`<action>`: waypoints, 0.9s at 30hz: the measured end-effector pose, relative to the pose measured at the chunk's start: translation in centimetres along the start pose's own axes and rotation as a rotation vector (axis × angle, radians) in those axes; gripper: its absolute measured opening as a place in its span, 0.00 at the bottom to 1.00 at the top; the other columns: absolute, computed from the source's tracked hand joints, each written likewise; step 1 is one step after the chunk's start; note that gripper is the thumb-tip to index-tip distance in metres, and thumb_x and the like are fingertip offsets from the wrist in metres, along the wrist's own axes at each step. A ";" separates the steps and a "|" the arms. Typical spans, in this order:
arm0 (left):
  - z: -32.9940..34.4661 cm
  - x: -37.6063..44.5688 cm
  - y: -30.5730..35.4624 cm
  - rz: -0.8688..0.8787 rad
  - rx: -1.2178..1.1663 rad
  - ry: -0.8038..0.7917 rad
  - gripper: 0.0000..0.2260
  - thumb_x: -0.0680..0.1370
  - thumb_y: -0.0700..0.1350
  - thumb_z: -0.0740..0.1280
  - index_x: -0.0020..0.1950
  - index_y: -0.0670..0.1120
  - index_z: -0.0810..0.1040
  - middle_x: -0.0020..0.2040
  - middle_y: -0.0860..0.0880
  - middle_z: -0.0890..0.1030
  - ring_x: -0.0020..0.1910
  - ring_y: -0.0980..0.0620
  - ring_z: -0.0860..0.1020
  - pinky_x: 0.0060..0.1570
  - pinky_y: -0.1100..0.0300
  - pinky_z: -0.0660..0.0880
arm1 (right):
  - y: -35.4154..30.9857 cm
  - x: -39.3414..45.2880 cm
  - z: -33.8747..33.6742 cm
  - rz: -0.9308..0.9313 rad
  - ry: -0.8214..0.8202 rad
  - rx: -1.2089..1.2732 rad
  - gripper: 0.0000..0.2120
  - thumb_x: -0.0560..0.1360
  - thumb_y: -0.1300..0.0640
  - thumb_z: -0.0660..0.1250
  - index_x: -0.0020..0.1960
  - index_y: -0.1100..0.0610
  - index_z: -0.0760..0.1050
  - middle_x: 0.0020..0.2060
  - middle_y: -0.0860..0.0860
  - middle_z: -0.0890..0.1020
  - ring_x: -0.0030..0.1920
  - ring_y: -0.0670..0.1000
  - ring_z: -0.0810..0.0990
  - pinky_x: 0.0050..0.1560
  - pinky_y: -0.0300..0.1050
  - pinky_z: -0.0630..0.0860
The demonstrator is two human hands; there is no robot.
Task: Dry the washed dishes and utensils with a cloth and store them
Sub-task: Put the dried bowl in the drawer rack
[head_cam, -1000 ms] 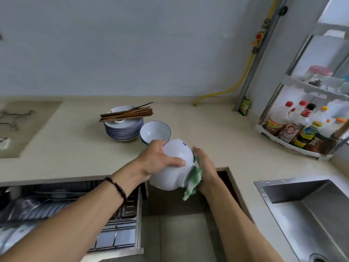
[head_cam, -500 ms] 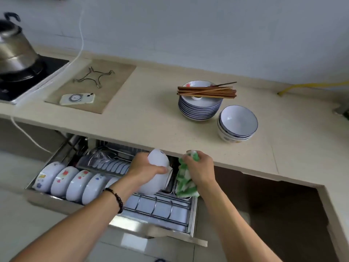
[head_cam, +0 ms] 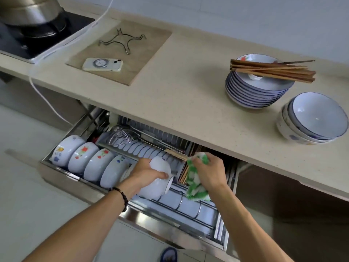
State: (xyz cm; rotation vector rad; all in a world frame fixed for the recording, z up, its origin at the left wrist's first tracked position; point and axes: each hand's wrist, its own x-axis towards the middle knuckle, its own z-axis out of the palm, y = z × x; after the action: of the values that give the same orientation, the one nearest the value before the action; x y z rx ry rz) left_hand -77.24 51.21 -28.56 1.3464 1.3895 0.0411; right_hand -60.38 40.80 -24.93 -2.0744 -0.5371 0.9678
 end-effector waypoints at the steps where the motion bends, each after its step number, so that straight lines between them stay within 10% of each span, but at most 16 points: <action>1: 0.1 0.6 -0.5 -0.007 0.007 0.004 0.17 0.66 0.45 0.82 0.51 0.46 0.81 0.47 0.48 0.83 0.46 0.49 0.80 0.38 0.60 0.73 | 0.3 0.3 0.1 0.001 0.000 -0.009 0.05 0.79 0.53 0.68 0.52 0.54 0.80 0.41 0.54 0.84 0.41 0.55 0.85 0.40 0.47 0.82; 10: 0.8 6.1 -5.2 -0.082 0.089 0.028 0.37 0.45 0.62 0.78 0.52 0.49 0.80 0.50 0.48 0.83 0.52 0.44 0.80 0.56 0.47 0.79 | 1.9 1.6 1.8 0.038 -0.035 -0.027 0.04 0.80 0.52 0.67 0.50 0.52 0.78 0.42 0.55 0.84 0.42 0.56 0.85 0.44 0.53 0.84; 16: 1.4 5.1 -4.2 -0.124 0.114 0.028 0.22 0.68 0.46 0.81 0.57 0.42 0.79 0.52 0.47 0.80 0.50 0.47 0.75 0.47 0.57 0.70 | 1.9 2.5 2.8 0.021 -0.064 -0.055 0.04 0.80 0.52 0.67 0.48 0.51 0.77 0.42 0.55 0.83 0.41 0.56 0.85 0.42 0.52 0.84; 27: 2.0 5.6 -6.0 -0.105 0.295 0.026 0.23 0.70 0.47 0.79 0.61 0.42 0.79 0.58 0.43 0.82 0.54 0.44 0.79 0.50 0.56 0.74 | 2.4 2.6 2.8 -0.020 -0.108 -0.069 0.06 0.81 0.54 0.66 0.45 0.48 0.75 0.41 0.53 0.82 0.41 0.53 0.83 0.36 0.41 0.77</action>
State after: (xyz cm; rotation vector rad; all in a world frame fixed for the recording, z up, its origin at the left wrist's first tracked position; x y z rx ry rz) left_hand -78.11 51.83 -36.93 1.5155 1.5292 -0.2248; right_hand -60.88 42.28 -29.14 -2.0824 -0.6544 1.0680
